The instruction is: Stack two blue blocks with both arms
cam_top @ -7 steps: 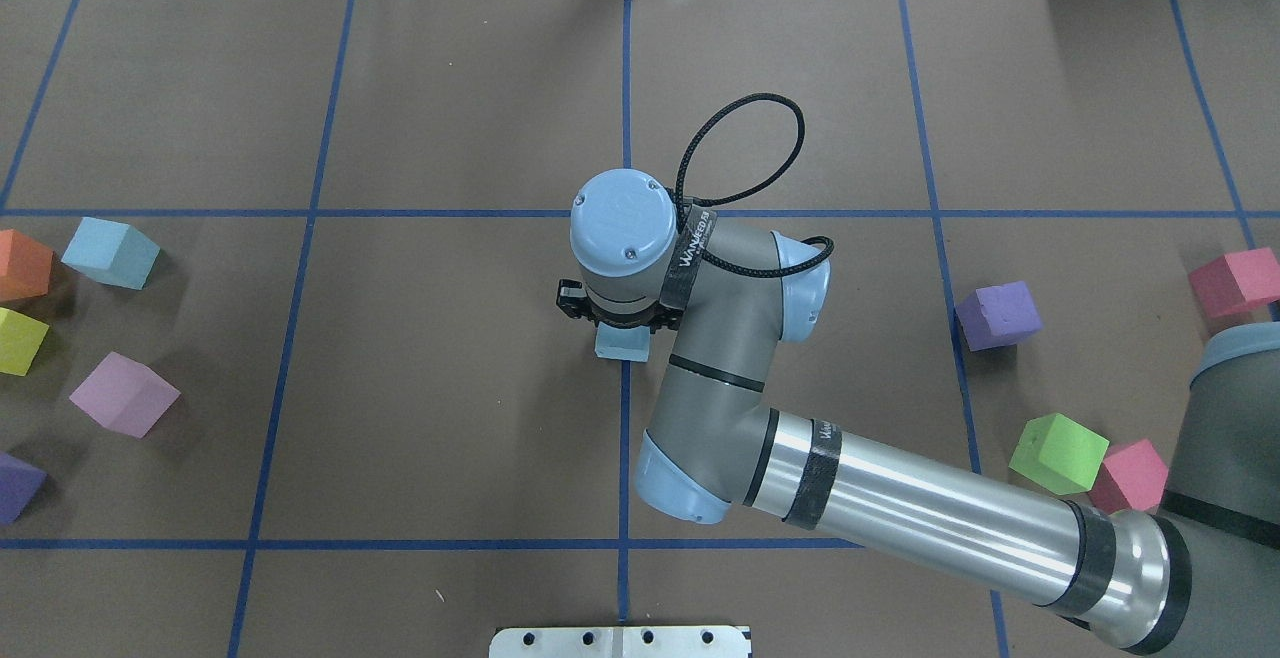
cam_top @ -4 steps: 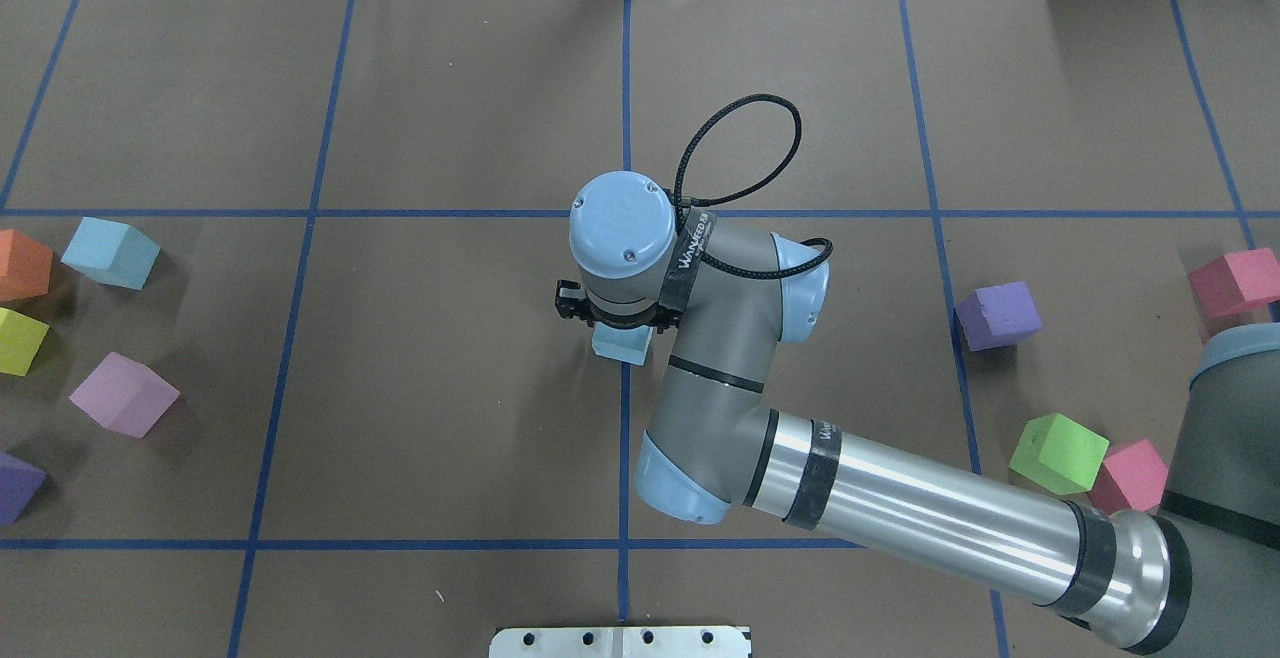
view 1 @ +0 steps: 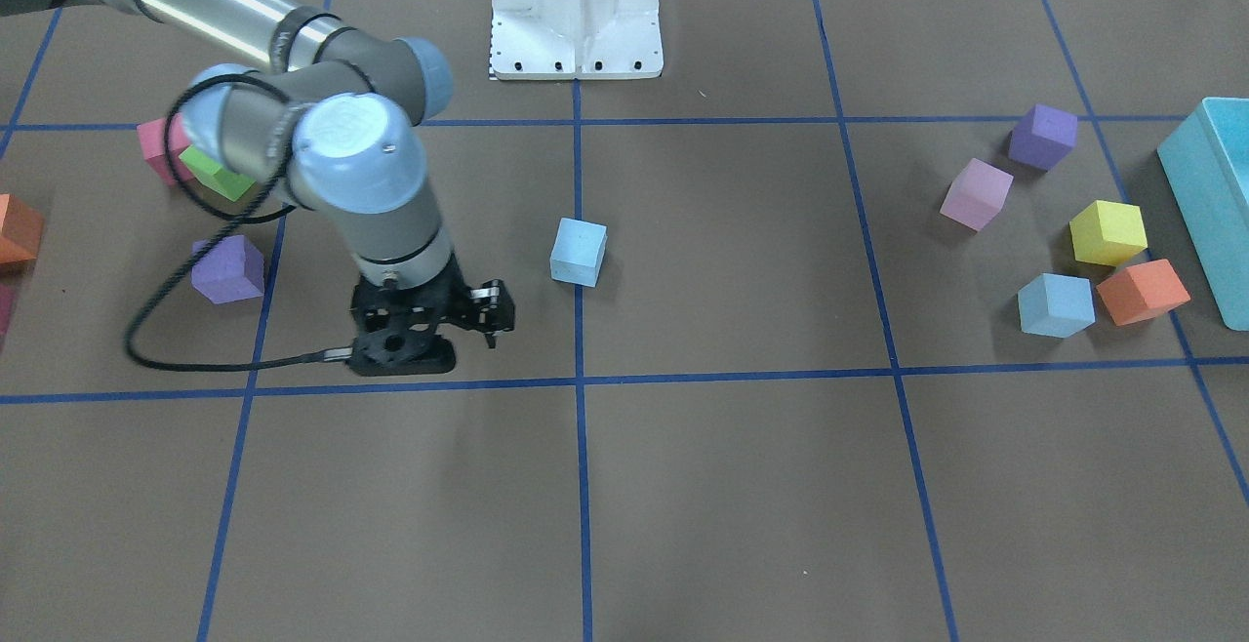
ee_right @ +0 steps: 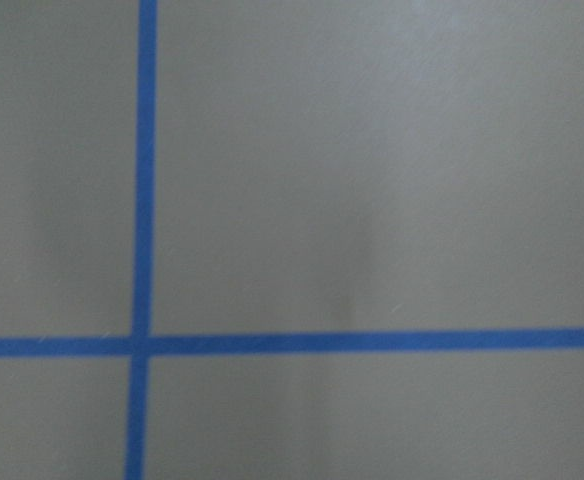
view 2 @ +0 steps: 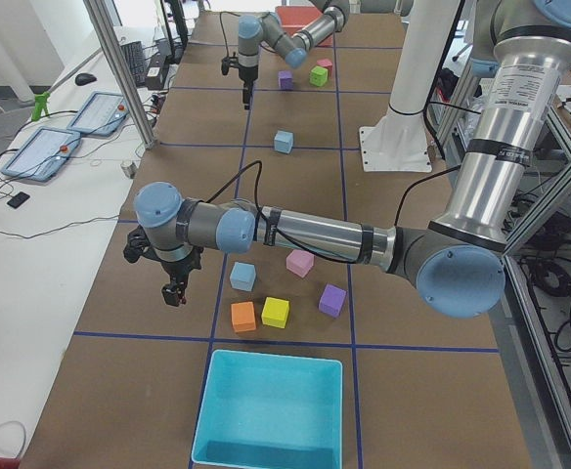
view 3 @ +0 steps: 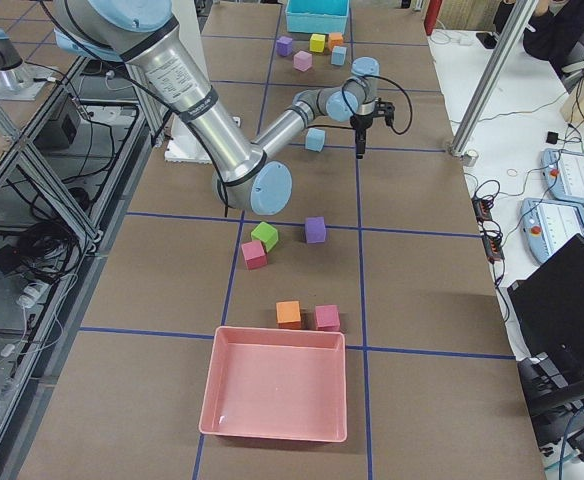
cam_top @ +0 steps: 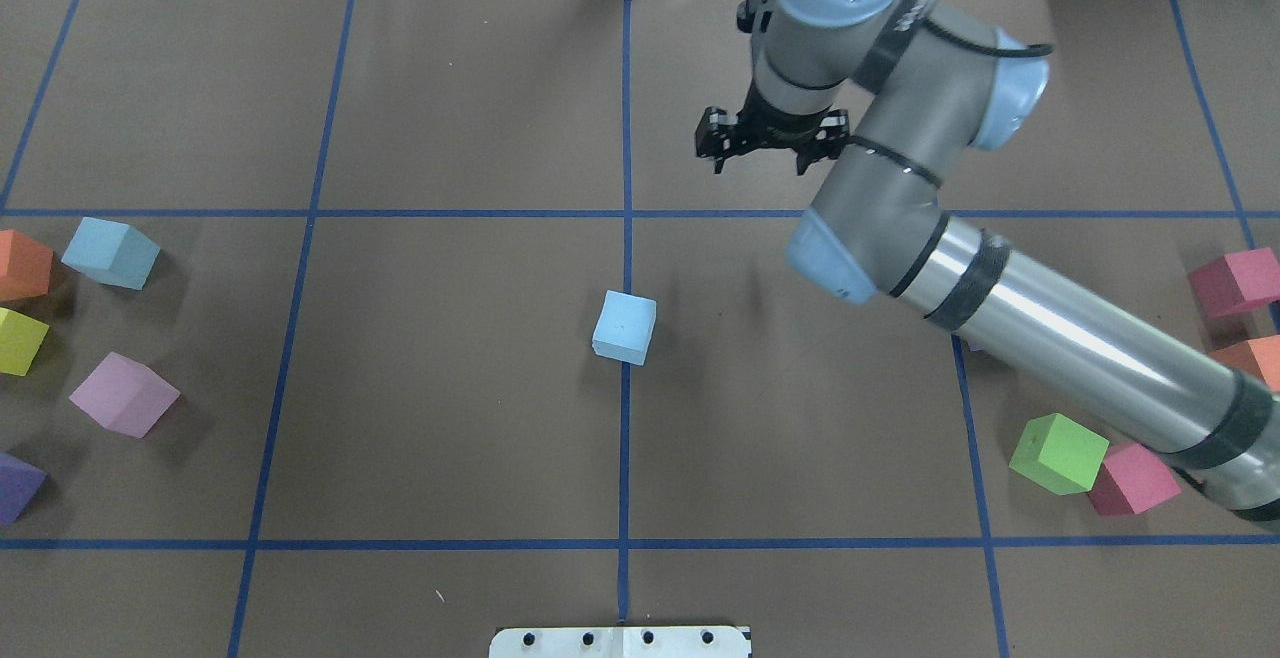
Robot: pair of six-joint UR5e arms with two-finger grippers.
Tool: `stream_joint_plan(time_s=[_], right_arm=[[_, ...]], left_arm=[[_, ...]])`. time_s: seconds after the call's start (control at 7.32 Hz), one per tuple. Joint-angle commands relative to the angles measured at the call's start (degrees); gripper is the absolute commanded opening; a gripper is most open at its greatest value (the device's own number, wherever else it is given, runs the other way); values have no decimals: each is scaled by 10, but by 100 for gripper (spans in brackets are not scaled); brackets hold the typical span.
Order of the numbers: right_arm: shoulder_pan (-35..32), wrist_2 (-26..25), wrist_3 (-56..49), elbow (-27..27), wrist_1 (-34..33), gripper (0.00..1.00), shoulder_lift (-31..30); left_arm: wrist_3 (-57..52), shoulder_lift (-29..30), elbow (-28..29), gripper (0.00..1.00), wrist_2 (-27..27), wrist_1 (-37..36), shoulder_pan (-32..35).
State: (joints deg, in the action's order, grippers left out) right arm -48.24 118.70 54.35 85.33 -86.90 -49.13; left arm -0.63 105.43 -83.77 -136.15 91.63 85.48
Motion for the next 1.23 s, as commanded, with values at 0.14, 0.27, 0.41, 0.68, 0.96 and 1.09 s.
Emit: stream_joint_plan(time_s=[0.14, 0.27, 0.41, 0.68, 0.96, 1.09], right_arm=[[-180, 126, -183, 90, -25, 100, -136], [-229, 137, -250, 108, -67, 100, -149], [-271, 132, -357, 118, -98, 100, -189], [-349, 130, -502, 80, -108, 100, -214], [-380, 130, -531, 70, -107, 100, -232], [-382, 132, -540, 70, -105, 100, -243]], left_arm=[[118, -2, 4, 98, 1, 79, -80], [154, -13, 4, 98, 2, 113, -100], [216, -15, 5, 98, 4, 153, -130], [273, -23, 5, 98, 37, 199, -173], [276, -23, 11, 98, 37, 201, -183], [276, -23, 18, 98, 38, 202, -186]])
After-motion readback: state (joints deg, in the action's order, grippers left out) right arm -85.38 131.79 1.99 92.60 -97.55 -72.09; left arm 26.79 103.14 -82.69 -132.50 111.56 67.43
